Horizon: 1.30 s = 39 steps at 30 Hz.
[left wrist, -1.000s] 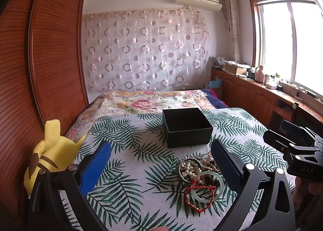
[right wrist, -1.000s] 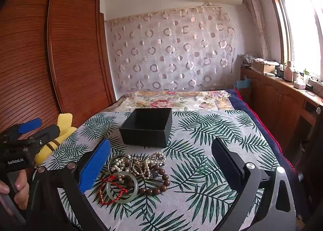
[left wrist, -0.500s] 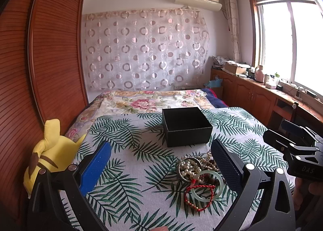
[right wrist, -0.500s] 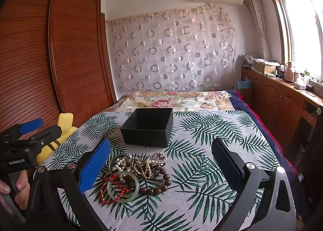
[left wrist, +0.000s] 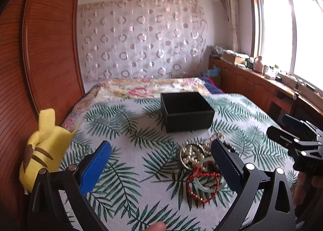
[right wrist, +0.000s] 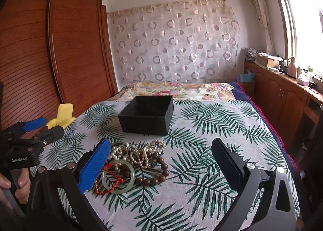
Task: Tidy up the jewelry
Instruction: 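Close the left tool on the red string bracelet while the right tool approaches the jade bangle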
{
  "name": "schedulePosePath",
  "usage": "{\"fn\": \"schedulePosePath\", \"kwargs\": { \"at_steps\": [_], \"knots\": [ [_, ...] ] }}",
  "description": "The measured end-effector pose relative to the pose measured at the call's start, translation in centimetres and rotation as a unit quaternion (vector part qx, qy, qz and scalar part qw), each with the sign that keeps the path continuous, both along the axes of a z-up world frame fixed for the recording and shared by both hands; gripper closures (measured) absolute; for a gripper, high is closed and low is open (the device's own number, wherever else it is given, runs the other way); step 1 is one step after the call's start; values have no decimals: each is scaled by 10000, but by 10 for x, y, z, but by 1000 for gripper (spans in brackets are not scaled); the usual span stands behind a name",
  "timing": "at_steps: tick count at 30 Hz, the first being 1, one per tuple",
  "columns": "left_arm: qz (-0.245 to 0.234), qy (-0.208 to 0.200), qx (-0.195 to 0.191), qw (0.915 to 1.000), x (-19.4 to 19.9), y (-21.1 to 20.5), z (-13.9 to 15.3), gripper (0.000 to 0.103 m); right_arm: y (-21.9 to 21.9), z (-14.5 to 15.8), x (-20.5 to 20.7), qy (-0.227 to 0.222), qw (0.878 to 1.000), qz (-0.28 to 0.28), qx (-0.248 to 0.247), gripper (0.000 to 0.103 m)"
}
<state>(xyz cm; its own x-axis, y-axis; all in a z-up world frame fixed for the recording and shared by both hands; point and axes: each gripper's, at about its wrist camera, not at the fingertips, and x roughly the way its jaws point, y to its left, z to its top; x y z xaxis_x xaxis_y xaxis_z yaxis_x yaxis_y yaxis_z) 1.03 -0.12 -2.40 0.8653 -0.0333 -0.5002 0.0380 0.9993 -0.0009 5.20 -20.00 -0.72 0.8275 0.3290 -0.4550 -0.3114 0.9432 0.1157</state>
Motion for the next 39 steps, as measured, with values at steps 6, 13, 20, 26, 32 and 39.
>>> {"fn": "schedulePosePath", "kwargs": {
  "at_steps": [6, 13, 20, 26, 32, 39],
  "knots": [
    [-384, 413, -60, 9984, 10, -1, -25, 8, -7, -17, 3, 184, 9996, 211, -38, 6],
    [-754, 867, -142, 9933, 19, -5, -51, 18, 0, -35, 9, 492, 9974, 503, -134, 19],
    [-1071, 1307, -301, 9852, 26, -6, -71, 56, 7, -48, 11, 663, 9952, 663, -288, 28],
    [-1179, 1648, -416, 9784, 34, -9, -88, 80, 12, -52, 11, 732, 9940, 754, -312, 28],
    [-1207, 1691, -199, 9780, 42, -16, -95, 86, 16, -54, 10, 761, 9927, 855, -374, 28],
    [-1195, 1610, 109, 9796, 40, -16, -94, 101, 24, -55, 11, 811, 9899, 1082, -426, 36]
  ]
}}
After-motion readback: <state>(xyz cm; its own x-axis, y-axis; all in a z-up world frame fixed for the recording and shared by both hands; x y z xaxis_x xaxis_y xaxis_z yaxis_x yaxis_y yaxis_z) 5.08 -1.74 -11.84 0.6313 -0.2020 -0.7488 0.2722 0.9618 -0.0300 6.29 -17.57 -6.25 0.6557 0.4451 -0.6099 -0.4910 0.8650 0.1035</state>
